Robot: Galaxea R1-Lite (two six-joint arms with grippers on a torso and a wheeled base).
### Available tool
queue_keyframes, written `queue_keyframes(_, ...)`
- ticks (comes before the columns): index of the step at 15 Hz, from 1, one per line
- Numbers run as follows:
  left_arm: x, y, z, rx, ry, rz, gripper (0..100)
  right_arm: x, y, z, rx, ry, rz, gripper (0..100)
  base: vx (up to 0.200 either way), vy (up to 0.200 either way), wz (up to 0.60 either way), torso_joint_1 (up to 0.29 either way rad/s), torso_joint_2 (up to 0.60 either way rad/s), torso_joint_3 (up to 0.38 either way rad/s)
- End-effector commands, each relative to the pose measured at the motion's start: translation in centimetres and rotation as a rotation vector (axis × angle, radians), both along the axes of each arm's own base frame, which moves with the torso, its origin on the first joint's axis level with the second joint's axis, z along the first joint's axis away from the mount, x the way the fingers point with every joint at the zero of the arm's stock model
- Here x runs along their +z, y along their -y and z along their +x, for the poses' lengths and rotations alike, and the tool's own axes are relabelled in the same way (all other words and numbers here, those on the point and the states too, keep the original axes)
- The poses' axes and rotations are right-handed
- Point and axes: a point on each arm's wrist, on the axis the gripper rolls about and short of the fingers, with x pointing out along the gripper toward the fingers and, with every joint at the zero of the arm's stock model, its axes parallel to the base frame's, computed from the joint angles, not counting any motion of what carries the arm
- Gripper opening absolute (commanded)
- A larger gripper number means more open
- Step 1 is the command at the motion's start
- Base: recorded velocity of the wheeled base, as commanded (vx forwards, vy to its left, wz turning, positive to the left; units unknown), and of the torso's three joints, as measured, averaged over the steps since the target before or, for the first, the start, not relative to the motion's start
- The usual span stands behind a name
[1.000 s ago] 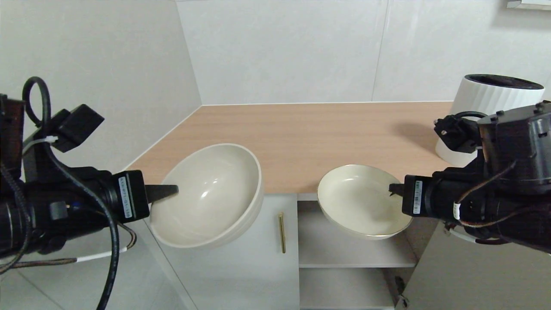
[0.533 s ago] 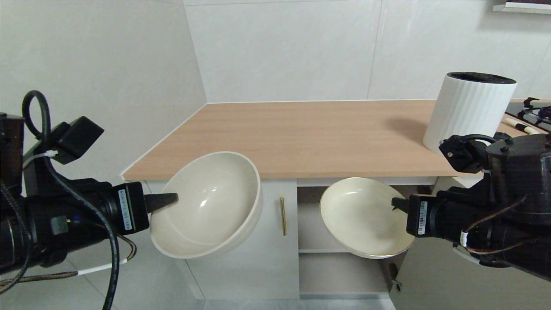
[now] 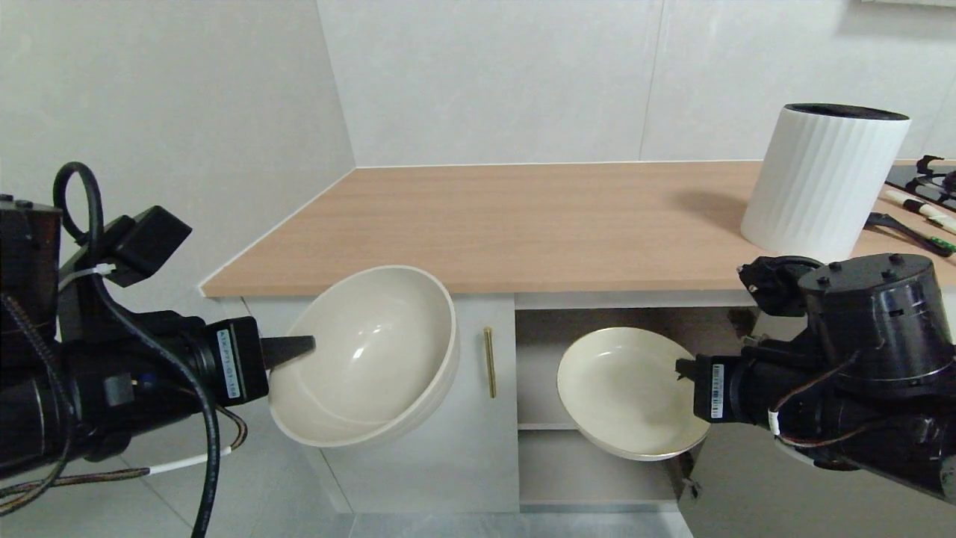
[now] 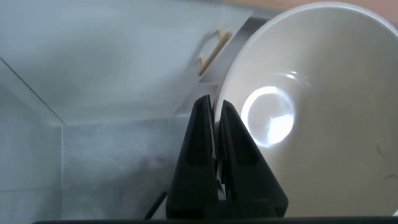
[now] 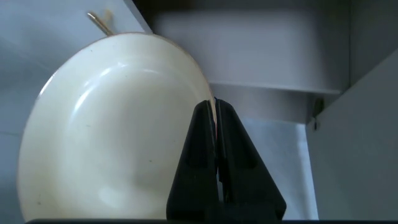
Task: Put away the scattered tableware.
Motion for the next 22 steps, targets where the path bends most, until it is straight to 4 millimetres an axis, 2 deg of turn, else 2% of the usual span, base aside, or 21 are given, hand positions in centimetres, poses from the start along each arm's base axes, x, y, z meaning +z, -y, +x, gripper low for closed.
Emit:
queue_keyframes(1,-0.2,0.1,0.2,0.000,-0.008,0.003,0,-0.6,-0.3,0.3,0.000,-0.019,-0.018,0,0.000,0.000,0.00,-0.119,0.44,0.305)
queue_keyframes(10,-0.8,0.4,0.8,0.000,-0.038,0.018,0,-2.9,-1.0,1.1,0.000,-0.085,-0.075,0,0.000,0.000,0.00,-0.080,0.44,0.355)
queue_keyframes(17,-0.9,0.4,0.9,0.000,-0.040,0.018,0,-4.5,-1.6,1.9,0.000,-0.130,-0.115,0,0.000,0.000,0.00,-0.003,0.06,0.048)
queue_keyframes(18,-0.9,0.4,0.9,0.000,-0.041,0.019,0,-5.5,-1.6,2.9,-0.014,-0.162,-0.127,0,0.000,0.000,0.00,0.000,0.00,0.000)
queue_keyframes(22,-1.1,0.8,1.1,-0.012,-0.052,0.024,0,-11.0,-2.7,9.7,-0.101,-0.226,-0.146,0,0.000,0.000,0.00,0.000,0.00,0.000)
